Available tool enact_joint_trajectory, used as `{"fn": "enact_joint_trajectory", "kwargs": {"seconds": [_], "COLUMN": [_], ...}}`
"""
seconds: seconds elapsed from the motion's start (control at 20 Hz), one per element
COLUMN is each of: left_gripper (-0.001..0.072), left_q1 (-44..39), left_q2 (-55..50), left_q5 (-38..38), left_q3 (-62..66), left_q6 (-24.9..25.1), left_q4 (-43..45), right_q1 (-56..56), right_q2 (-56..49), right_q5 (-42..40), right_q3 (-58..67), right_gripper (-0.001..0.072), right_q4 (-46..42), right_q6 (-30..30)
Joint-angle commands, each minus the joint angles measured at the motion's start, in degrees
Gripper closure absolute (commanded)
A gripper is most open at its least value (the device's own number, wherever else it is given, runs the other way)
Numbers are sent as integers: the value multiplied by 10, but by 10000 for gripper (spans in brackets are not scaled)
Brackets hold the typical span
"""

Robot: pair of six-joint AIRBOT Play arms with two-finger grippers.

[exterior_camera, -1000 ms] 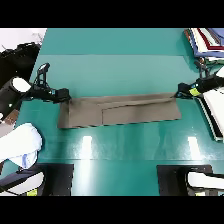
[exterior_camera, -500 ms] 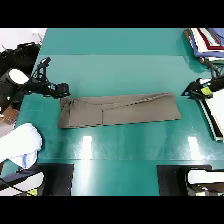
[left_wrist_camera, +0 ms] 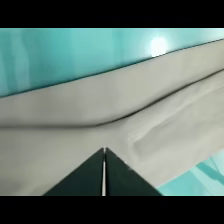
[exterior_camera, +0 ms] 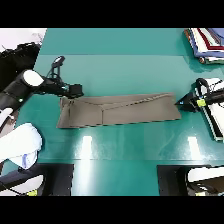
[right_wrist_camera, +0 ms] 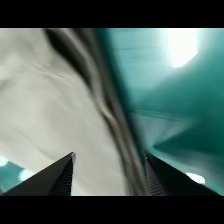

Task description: Fold the shirts.

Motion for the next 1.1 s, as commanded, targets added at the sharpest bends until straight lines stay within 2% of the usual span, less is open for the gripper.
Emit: {"fn": "enact_joint_trajectory", "kwargs": {"seconds": [0.0, 0.15, 0.35, 0.55, 0.85, 1.05], "left_gripper": [680, 680, 680, 680, 680, 680], "left_q1": [-66, -116, -174, -220, -228, -228], "left_q2": [-28, -93, -190, -252, -273, -273], "left_q5": [50, 67, 65, 67, 85, 92], "left_q3": [7, 43, 119, 163, 166, 166], "left_q6": [-15, -14, -14, -15, -14, -15], "left_q4": [-16, -53, -69, -73, -82, -67], "right_q1": [31, 69, 104, 141, 231, 280], "right_q2": [-23, -22, 30, 121, 158, 158], "right_q5": [-20, -5, 22, 21, 22, 12], "right_q3": [4, 31, 75, 143, 240, 267], "right_gripper": [337, 688, 697, 698, 697, 698], "right_q4": [43, 43, 60, 120, 134, 134], "right_q6": [-23, -49, -51, -3, 45, 49]}}
